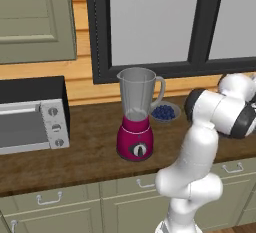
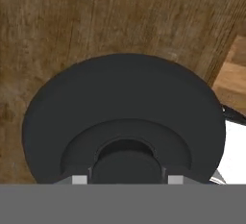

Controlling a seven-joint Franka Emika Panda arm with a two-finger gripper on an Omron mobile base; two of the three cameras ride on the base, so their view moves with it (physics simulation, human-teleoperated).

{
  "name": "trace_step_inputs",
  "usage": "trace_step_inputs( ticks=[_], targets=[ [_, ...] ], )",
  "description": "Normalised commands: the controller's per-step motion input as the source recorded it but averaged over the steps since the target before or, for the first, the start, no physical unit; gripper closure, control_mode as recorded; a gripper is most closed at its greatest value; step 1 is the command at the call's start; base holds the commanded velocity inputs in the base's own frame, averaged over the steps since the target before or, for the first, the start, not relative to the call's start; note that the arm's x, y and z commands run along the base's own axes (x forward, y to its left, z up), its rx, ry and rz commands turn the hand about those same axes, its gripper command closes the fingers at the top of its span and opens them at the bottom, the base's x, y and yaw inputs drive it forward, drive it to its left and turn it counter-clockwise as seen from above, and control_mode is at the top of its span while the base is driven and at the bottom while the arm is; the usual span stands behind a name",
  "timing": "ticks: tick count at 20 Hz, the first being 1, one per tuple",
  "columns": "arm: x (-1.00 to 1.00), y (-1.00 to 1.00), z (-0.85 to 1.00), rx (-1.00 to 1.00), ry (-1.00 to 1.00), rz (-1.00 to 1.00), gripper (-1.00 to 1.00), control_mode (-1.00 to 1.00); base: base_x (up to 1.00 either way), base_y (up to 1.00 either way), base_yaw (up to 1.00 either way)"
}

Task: Close the lid blender by securely placing the lid on top.

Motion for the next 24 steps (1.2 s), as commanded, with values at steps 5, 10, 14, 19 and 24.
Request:
trace_step_inputs(
  ticks=[5, 10, 14, 19, 24],
  targets=[
    [-0.20, 0.49, 1.00, -0.06, -0.34, -0.01, 1.00, -1.00, 0.00, 0.00, 0.00],
    [-0.33, 0.59, 0.98, -0.04, -0.33, 0.00, 1.00, -1.00, 0.00, 0.00, 0.00],
    [-0.10, 0.75, 0.98, -0.01, -0.23, 0.00, 1.00, -1.00, 0.00, 0.00, 0.00],
    [-0.01, 0.68, 0.94, 0.00, -0.14, 0.03, 1.00, -1.00, 0.00, 0.00, 0.00],
    [-0.12, 0.54, 0.94, 0.00, -0.09, 0.09, 1.00, -1.00, 0.00, 0.00, 0.00]
  ],
)
